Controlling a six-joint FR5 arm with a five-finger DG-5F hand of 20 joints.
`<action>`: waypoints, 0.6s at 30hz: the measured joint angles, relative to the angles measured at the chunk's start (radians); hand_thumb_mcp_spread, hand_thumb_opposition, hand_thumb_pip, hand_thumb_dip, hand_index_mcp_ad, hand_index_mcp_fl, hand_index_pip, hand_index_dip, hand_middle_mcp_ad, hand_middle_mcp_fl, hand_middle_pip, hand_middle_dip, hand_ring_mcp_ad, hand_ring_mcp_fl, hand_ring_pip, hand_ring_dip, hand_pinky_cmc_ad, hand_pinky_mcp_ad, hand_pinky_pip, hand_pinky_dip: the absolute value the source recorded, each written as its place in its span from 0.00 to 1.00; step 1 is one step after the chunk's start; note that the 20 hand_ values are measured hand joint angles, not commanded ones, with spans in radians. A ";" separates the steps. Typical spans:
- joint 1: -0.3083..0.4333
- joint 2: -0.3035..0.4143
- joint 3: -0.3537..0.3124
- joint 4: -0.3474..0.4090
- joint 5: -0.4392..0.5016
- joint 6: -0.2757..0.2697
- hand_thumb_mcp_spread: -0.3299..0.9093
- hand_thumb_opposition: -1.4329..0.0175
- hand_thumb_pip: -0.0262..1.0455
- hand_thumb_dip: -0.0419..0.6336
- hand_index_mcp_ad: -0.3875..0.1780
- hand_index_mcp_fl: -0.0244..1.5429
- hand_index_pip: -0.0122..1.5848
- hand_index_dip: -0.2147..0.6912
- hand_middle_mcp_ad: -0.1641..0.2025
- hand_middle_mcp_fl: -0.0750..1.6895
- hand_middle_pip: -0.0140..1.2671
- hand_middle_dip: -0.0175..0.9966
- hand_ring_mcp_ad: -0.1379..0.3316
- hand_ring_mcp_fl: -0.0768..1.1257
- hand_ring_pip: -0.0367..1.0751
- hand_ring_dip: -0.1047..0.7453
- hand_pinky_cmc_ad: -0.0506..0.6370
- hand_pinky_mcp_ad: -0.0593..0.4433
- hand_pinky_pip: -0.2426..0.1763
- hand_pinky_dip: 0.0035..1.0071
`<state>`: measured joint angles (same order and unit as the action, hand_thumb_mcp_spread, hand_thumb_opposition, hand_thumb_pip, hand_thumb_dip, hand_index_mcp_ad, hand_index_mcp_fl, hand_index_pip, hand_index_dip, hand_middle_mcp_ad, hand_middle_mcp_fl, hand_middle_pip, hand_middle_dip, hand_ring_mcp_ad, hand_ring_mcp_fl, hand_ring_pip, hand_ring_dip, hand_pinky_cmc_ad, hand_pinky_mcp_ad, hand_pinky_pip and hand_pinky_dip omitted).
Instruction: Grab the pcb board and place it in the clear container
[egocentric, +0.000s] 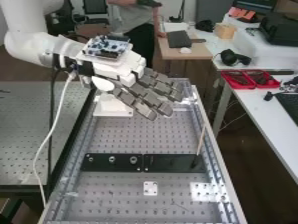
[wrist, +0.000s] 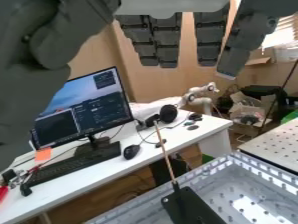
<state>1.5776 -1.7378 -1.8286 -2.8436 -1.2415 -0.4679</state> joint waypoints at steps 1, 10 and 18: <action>0.002 -0.002 -0.005 0.006 0.010 0.006 0.35 0.47 0.34 0.07 0.92 0.07 0.07 0.44 0.82 0.07 0.14 0.04 0.88 0.11 0.14 0.14 0.53 0.65 0.36 0.47; 0.026 -0.058 -0.044 0.063 0.137 0.077 0.40 0.46 0.39 0.07 0.92 0.07 0.07 0.45 0.82 0.07 0.14 0.04 0.88 0.10 0.14 0.14 0.53 0.65 0.36 0.51; 0.048 -0.135 -0.062 0.126 0.285 0.133 0.46 0.46 0.45 0.12 0.91 0.11 0.07 0.46 0.83 0.06 0.14 0.05 0.88 0.09 0.13 0.14 0.53 0.64 0.34 0.56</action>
<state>1.6255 -1.8727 -1.8909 -2.7181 -0.9561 -0.3350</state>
